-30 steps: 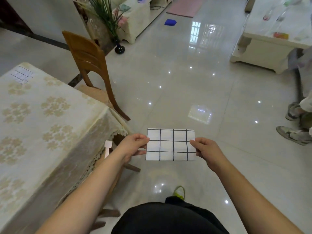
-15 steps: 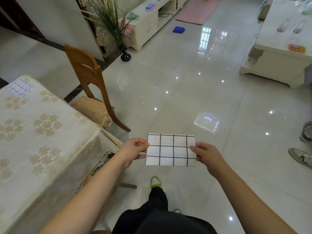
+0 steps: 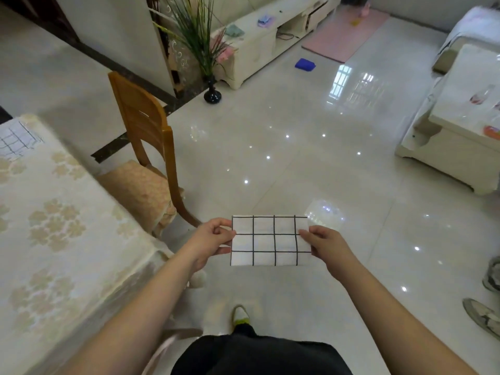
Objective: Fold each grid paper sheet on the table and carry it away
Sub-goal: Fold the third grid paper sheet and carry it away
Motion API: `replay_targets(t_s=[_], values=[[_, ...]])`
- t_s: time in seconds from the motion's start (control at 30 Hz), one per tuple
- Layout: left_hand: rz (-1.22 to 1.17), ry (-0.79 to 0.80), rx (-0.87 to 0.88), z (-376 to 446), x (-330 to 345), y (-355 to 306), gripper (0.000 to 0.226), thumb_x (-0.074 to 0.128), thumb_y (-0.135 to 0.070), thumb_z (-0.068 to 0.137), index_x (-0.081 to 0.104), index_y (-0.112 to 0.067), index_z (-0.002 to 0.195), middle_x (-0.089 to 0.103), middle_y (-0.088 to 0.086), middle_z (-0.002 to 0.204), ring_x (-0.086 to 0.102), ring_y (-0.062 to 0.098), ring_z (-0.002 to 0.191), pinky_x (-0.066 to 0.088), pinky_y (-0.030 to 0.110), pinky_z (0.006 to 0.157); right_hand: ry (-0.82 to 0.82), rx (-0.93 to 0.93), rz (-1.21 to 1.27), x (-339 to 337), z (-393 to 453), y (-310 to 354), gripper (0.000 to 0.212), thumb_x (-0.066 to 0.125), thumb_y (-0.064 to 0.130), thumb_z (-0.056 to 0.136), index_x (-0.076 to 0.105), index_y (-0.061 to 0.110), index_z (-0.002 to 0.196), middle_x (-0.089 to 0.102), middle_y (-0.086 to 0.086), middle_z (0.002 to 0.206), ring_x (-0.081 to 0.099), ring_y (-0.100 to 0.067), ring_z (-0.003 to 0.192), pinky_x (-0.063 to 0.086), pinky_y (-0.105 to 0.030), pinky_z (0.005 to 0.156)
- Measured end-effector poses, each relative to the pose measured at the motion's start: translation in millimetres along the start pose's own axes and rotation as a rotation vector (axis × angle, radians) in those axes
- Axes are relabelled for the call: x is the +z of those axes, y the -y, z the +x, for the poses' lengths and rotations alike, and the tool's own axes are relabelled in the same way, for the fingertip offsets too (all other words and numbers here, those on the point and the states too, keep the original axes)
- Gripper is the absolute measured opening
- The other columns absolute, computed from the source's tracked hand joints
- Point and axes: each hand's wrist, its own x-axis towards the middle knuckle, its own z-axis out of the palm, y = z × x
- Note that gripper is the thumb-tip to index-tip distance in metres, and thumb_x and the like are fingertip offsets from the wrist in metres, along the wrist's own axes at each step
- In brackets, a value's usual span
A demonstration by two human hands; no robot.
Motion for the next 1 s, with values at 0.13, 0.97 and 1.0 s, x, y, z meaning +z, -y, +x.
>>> replay_targets(t_s=[0.13, 0.97, 1.0], values=[[0.031, -0.038, 0.017, 27.7, -11.5, -20.9, 0.015, 0.069, -0.013, 0.088, 0.065, -0.019, 0.101, 0.067, 0.006, 0.081, 0.067, 0.017, 0.077, 0.056, 0.024, 0.061, 0.018, -0.018, -0.019, 9.8, 35.2, 23.3, 0.037, 0.071, 0.020, 0.086, 0.061, 0.026, 0.051, 0.039, 0.014, 0.050, 0.036, -0.004, 0.047, 0.039, -0.016, 0.051], [-0.188, -0.295, -0.080, 227.6, -11.7, -167.5, 0.012, 0.060, -0.020, 0.095, 0.067, -0.011, 0.100, 0.073, 0.016, 0.098, 0.071, 0.030, 0.084, 0.046, 0.047, 0.082, 0.356, 0.018, -0.046, 14.0, 342.4, 173.5, 0.012, 0.070, 0.016, 0.087, 0.071, 0.004, 0.083, 0.072, -0.007, 0.075, 0.067, -0.014, 0.068, 0.052, -0.020, 0.059], [-0.194, -0.309, -0.092, 232.9, -12.4, -171.3, 0.013, 0.061, -0.020, 0.095, 0.067, -0.011, 0.102, 0.073, 0.017, 0.100, 0.071, 0.034, 0.089, 0.046, 0.052, 0.087, 0.368, 0.012, -0.044, 15.3, 351.2, 179.9, 0.012, 0.070, 0.016, 0.087, 0.071, 0.005, 0.083, 0.072, -0.007, 0.075, 0.068, -0.013, 0.067, 0.052, -0.020, 0.058]])
